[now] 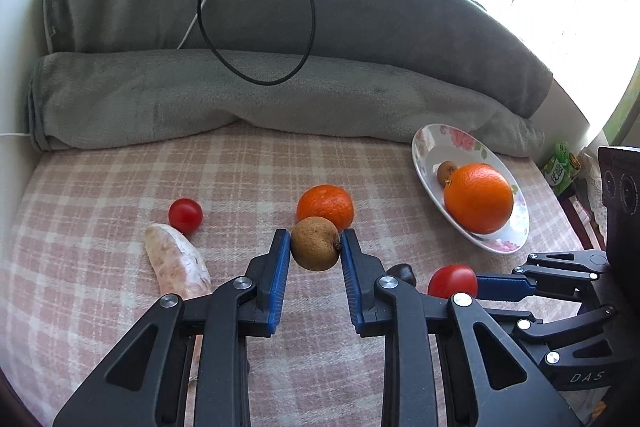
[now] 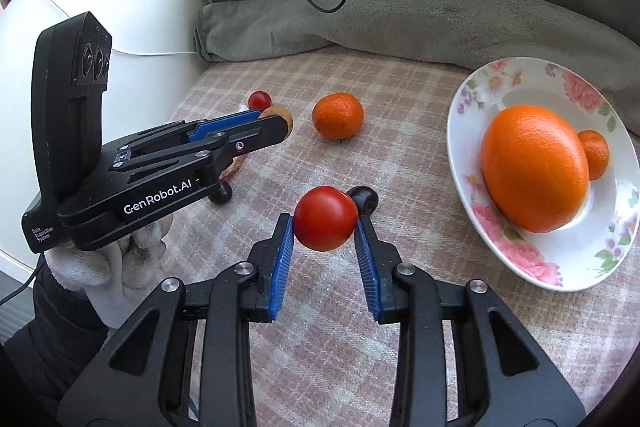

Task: Organize fruits
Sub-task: 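Carry the kiwi with the left tool while the right tool carries the tomato toward the bowl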

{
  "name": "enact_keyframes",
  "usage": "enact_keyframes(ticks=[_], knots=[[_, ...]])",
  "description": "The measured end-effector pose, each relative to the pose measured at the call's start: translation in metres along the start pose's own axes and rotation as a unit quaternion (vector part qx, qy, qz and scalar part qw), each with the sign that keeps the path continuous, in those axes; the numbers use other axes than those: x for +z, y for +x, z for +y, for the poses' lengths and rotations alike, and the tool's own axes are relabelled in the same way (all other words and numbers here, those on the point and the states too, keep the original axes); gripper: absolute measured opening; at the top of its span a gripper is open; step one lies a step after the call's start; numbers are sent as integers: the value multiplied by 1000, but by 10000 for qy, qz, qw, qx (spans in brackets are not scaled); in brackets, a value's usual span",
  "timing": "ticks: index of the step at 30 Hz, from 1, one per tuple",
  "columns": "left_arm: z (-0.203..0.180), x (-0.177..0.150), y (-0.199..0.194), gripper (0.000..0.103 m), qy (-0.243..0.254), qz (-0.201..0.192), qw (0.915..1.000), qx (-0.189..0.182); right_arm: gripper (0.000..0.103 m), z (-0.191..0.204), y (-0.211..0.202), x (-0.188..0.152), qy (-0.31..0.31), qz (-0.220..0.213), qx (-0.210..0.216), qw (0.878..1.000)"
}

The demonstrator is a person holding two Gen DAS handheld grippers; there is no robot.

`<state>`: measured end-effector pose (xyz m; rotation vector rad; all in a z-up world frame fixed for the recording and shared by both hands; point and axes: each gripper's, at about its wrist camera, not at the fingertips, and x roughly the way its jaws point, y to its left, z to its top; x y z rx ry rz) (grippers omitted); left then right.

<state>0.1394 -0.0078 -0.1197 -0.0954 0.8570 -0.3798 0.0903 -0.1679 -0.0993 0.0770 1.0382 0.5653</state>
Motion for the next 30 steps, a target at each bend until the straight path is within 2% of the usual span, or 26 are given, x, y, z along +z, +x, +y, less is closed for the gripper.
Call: enact_keyframes(ticks=[13, 30], knots=[[-48, 22, 17, 24, 239, -118, 9993, -268, 33, -38, -52, -3, 285, -395, -243, 9985], [-110, 51, 47, 24, 576, -110, 9965, -602, 33, -91, -84, -13, 595, -670, -604, 9941]])
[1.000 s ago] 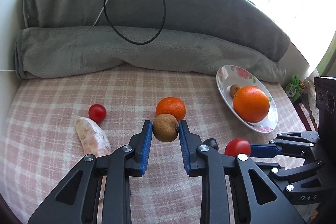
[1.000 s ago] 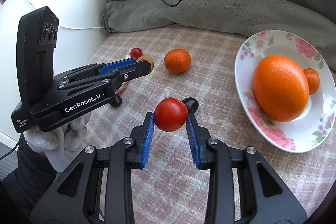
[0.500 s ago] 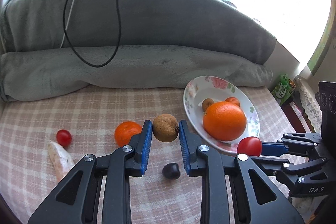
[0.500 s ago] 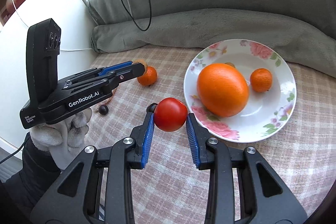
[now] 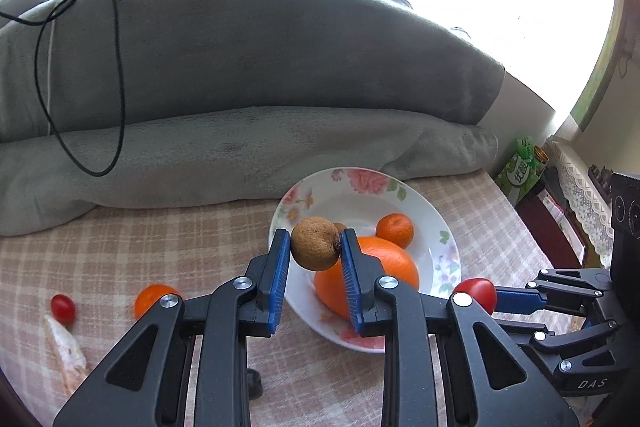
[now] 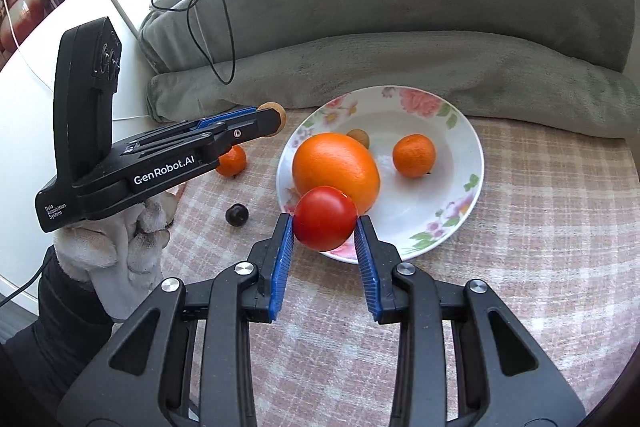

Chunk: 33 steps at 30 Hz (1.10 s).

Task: Organize fruits
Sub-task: 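Carry the kiwi with the left tool while the right tool carries the tomato toward the bowl, then open both tools to drop the kiwi and tomato into the bowl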

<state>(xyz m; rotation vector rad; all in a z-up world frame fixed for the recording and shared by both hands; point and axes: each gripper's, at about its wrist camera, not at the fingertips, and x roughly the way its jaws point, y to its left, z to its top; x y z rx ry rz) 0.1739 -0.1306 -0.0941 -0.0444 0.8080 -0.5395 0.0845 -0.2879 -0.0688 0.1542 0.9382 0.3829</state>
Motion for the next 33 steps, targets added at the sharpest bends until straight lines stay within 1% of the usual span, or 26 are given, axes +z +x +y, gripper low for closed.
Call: enact_keyframes(ticks=[6, 12, 24, 33], knots=[[-10, 6, 9, 24, 86, 52, 9999, -40, 33, -18, 0, 0, 105, -14, -45, 9999], [-20, 10, 17, 24, 155, 97, 9998, -58, 33, -28, 0, -1, 190, -30, -76, 9998], [-35, 17, 29, 24, 301, 167, 9994, -53, 33, -31, 5, 1, 92, -9, -122, 9999], [-36, 18, 30, 24, 321, 160, 9993, -60, 33, -30, 8, 2, 65, -21, -176, 9998]])
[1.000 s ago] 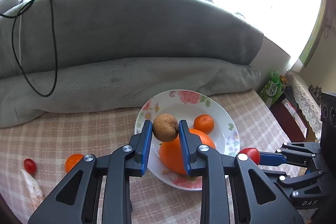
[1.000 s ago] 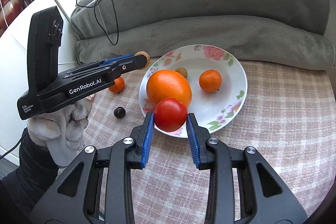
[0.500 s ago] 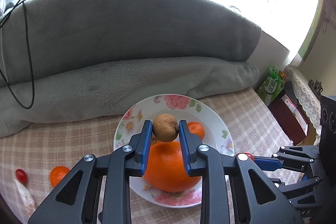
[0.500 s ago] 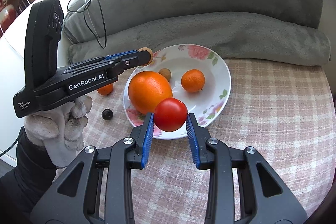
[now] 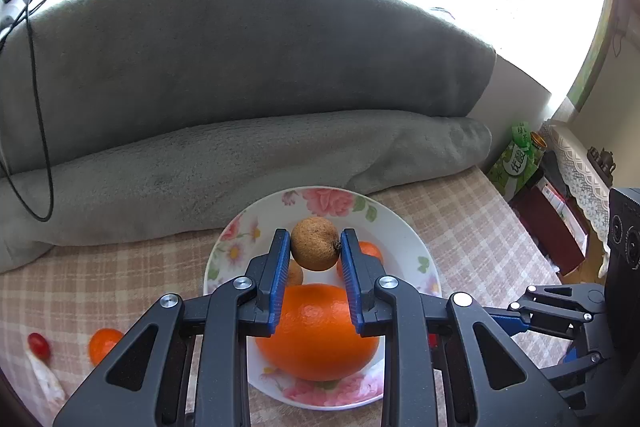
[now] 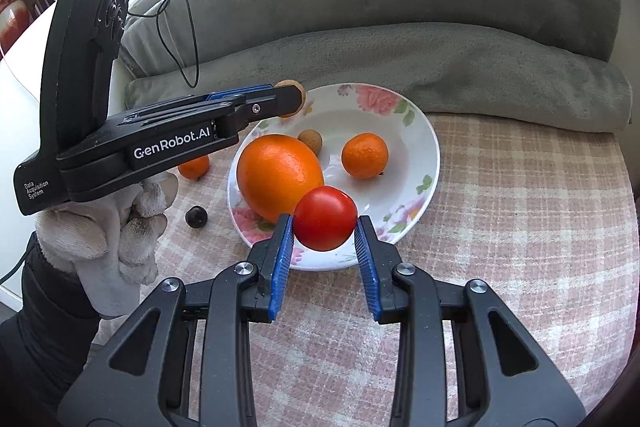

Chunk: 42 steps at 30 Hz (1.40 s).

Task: Organize fruits
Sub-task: 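Open both tools to drop the kiwi and tomato into the bowl, then move both open tools back toward the peeled pomelo segment on the cloth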

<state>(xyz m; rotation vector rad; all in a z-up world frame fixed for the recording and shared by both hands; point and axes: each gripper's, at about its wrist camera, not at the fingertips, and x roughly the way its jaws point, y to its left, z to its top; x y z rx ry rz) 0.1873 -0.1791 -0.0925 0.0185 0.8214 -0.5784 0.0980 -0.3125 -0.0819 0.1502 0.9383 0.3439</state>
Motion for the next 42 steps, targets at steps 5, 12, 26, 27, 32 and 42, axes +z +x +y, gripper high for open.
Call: enact_keyframes(ticks=[5, 12, 26, 27, 32, 42], knots=[[0, 0, 1, 24, -5, 15, 10000, -5, 34, 1, -1, 0, -38, -30, -22, 10000], [1, 1, -3, 31, -12, -31, 10000, 27, 62, 3, -5, 2, -92, -167, -101, 9998], [1, 1, -18, 74, 2, -181, 9998, 81, 93, 16, -16, 0, -252, -381, -135, 9989], [1, 1, -19, 74, -12, -181, 9998, 101, 93, 17, -17, 1, -267, -393, -140, 9988], [6, -1, -27, 76, -95, -227, 9996, 126, 94, 24, -19, 0, -367, -377, -152, 9985], [16, -6, -51, 76, -119, -384, 9989, 231, 94, 40, -24, 2, -414, -415, -172, 9981]])
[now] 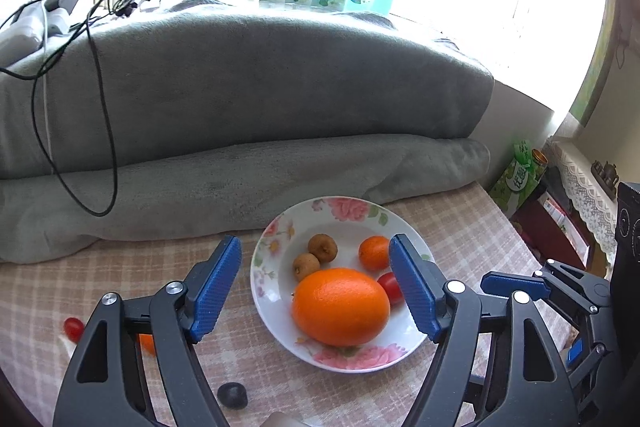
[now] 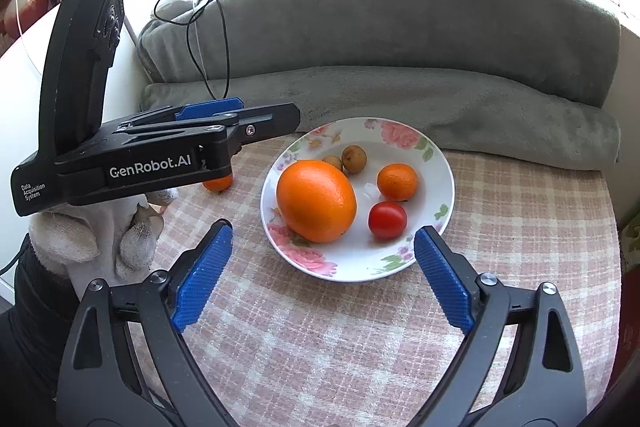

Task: Organize fruits
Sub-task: 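Move both open tools back toward the peeled pomelo segment on the cloth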

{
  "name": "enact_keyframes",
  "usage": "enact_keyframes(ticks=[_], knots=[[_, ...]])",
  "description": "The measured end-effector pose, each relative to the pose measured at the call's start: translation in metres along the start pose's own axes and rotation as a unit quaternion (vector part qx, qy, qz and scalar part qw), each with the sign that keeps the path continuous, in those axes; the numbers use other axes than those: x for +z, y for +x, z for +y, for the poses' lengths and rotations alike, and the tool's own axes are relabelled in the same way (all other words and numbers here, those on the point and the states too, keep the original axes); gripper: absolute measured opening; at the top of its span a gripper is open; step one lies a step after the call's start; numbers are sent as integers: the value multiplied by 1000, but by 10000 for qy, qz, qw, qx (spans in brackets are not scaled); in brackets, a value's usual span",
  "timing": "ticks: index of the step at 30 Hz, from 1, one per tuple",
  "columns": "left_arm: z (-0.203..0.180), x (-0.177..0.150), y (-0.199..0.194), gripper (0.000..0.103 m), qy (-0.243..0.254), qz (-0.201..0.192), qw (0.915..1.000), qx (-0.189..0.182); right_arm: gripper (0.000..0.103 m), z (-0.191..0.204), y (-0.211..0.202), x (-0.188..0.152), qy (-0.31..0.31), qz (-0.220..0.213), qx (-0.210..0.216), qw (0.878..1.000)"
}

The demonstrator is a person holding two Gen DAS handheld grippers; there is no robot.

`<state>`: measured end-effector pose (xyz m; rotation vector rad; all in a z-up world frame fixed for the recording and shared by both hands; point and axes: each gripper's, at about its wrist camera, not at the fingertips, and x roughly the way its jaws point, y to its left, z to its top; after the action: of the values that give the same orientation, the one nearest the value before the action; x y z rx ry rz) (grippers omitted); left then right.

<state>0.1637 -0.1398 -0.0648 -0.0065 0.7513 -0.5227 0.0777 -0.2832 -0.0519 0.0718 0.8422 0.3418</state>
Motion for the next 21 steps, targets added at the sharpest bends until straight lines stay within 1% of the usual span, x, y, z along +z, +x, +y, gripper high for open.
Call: enact_keyframes(ticks=[12, 16, 21], knots=[[27, -8, -34, 76, -205, -238, 9994, 170, 94, 27, 0, 7, -121, -98, -32, 9999], [45, -13, -51, 76, -306, -362, 9985, 290, 94, 34, 2, 11, -68, -157, 34, 9998], [74, -24, -73, 76, -504, -450, 9963, 529, 94, 48, 7, 19, -132, -213, 168, 9995]])
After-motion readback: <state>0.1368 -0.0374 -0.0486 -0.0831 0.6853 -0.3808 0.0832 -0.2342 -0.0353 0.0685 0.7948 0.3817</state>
